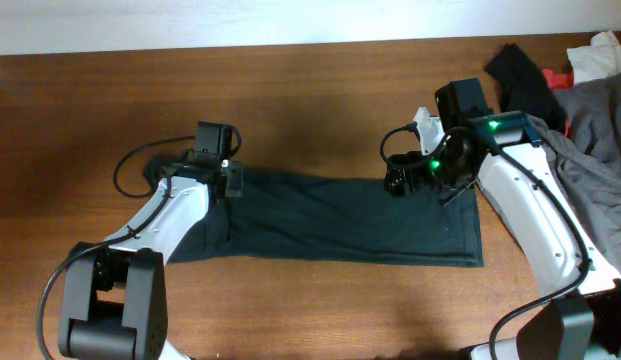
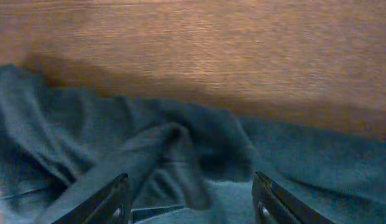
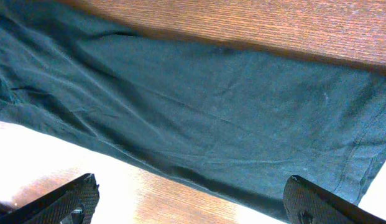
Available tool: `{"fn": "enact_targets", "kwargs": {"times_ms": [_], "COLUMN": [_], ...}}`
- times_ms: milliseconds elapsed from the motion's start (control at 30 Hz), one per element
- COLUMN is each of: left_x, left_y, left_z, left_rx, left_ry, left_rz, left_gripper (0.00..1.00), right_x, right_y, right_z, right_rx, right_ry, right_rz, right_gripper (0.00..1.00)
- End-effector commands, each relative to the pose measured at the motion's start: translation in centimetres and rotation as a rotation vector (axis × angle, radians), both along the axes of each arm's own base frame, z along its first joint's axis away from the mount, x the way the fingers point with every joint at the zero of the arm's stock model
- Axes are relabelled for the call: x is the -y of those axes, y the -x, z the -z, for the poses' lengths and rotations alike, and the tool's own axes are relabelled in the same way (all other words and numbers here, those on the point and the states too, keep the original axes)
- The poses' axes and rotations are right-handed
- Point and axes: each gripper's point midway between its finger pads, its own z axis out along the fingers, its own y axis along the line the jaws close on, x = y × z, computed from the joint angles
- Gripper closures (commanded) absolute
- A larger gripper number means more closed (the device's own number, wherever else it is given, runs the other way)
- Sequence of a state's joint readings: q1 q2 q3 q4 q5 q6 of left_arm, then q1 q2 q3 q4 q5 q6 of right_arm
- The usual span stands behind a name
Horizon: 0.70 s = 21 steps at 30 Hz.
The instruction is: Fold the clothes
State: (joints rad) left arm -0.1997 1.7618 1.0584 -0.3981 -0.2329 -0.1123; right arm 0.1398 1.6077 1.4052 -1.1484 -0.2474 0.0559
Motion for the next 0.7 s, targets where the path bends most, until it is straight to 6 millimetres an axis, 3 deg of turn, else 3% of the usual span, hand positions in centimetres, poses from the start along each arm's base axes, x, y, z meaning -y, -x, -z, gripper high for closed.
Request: {"fn": "enact_targets", "kwargs": {"times_ms": [0, 200, 533, 667], "left_x": [-0.9, -0.9, -1.0, -1.0], "left_y": [0.0, 0.1, 0.4, 0.5], "left_z": [0.0, 0.1, 1.6, 2.2], "left_rx": [0.003, 0.0, -0.033, -0.047], "left_ry": [-0.043, -0.044, -0.051, -0.053], "left_rz": [-0.03, -0.03, -0.029, -0.029], "left_gripper": [0.38, 0.53, 0.55, 0.67], "right_x": [0.5, 0.5, 0.5, 0.5], "right_y": [0.0, 0.0, 0.0, 0.0], "right_z": [0.3, 0.3, 0.3, 0.3], "right_rx": [-0.006, -0.006, -0.005, -0.006], "right_ry": [0.018, 0.017, 0.017, 0.017], "right_rz": [0.009, 0.009, 0.009, 0.009], "right_gripper": [0.01, 0.01, 0.01, 0.01]}}
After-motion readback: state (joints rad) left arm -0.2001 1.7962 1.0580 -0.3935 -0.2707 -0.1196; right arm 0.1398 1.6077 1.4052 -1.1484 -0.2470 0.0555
